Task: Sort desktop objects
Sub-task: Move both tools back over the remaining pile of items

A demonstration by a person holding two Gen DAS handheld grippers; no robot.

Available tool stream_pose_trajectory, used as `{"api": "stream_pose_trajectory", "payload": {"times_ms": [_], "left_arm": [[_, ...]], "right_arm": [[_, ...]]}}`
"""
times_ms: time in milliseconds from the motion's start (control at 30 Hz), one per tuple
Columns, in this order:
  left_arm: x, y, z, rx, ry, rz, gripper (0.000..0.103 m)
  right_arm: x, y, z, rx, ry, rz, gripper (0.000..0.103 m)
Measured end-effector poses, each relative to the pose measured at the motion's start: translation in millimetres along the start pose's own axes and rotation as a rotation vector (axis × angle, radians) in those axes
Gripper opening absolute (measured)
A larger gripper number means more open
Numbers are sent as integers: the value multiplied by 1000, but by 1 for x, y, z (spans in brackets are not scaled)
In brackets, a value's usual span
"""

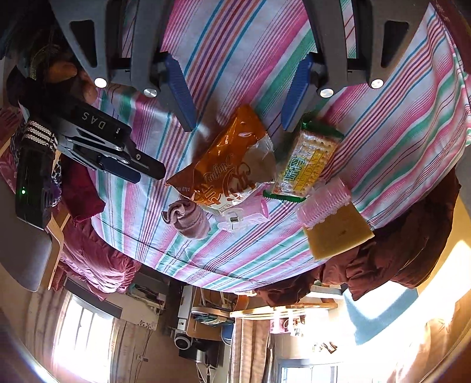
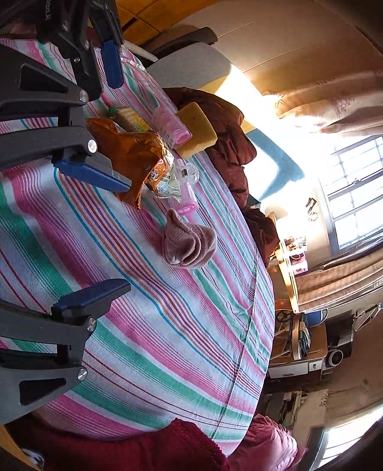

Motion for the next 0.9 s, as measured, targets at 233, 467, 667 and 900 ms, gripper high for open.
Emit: {"api": "stream_pose_trajectory", "payload": {"times_ms": [233, 467, 667, 900], "left_arm": [[-4, -15, -12, -5, 10, -54, 61], [-8, -31, -19, -14, 37, -114, 62], [-11, -45, -24, -10, 78, -163, 65], [-16, -52, -29, 18, 126, -233, 68]], "right_arm": [[-2, 1, -4, -4, -9, -19, 65], [-2, 3, -6, -11, -19, -23, 68], [-1, 3, -8, -14, -32, -22, 71], [-1, 4, -9, -23, -37, -24, 71]]}}
Point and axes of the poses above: each gripper's, at about its wrist camera, not at the fingertips, and z roughly against the way its jaws point, x to its left, y to its underside, the point moved 6 cm from there along -z, roughly the way its jaws point, and after that the axes turned 4 degrees about x, right-handed, at the moved point
